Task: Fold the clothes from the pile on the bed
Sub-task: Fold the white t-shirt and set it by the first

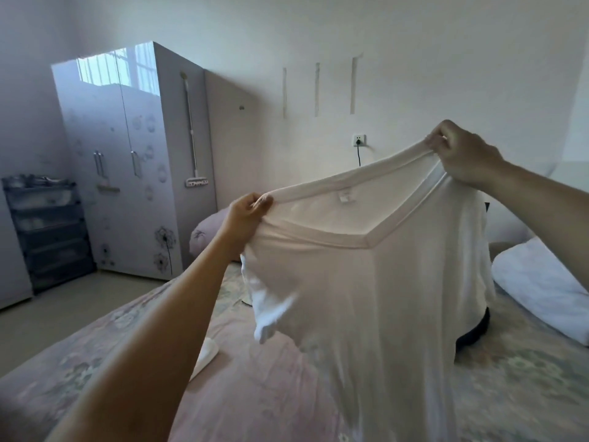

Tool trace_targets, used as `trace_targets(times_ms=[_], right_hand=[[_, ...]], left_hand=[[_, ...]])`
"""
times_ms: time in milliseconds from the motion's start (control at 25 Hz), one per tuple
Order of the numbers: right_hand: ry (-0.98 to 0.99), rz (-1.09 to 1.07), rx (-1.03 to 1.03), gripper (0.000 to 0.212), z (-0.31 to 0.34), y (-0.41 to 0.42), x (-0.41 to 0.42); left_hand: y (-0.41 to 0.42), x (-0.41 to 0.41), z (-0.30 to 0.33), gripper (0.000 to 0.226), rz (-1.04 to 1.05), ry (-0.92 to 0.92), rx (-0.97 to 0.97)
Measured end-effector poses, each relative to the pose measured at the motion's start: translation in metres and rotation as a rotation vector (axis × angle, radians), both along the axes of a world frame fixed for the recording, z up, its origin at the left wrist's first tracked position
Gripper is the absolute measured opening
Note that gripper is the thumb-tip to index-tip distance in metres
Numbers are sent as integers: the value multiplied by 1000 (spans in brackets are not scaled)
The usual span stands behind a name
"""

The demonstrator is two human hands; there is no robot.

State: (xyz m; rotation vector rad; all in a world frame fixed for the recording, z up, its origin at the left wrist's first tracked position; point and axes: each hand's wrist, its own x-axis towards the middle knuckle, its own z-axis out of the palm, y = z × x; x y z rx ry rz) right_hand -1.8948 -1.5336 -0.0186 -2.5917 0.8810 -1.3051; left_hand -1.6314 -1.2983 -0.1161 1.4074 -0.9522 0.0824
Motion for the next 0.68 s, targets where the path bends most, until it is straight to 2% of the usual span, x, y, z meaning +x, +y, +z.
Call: trace_targets(times_ms=[120,200,280,320,360,440,520,600,680], right_hand=[[-13,43,90,25,-3,-10,-8],[-75,122,186,30,-4,-12,-15],[-90,190,272,61,-1,-4,-24],[-54,211,279,80,2,1,-30],[-6,232,272,89,4,5,-35],[84,276,247,82,8,10,-43],[146,301,236,55,13,12,-48],[138,274,172,30,18,14,-48],[81,202,59,24,21,17,-46]], left_hand=[[7,-2,25,16,-83,-140,46],[19,0,42,28,-156,-202,148],[32,2,59,24,-182,-243,293],[38,2,67,18,-167,-270,362],[43,1,74,14,-124,-300,415],[49,-1,85,7,-32,-320,425],[52,1,92,16,38,-295,313],[52,3,95,25,89,-266,196],[49,3,98,22,102,-256,102]])
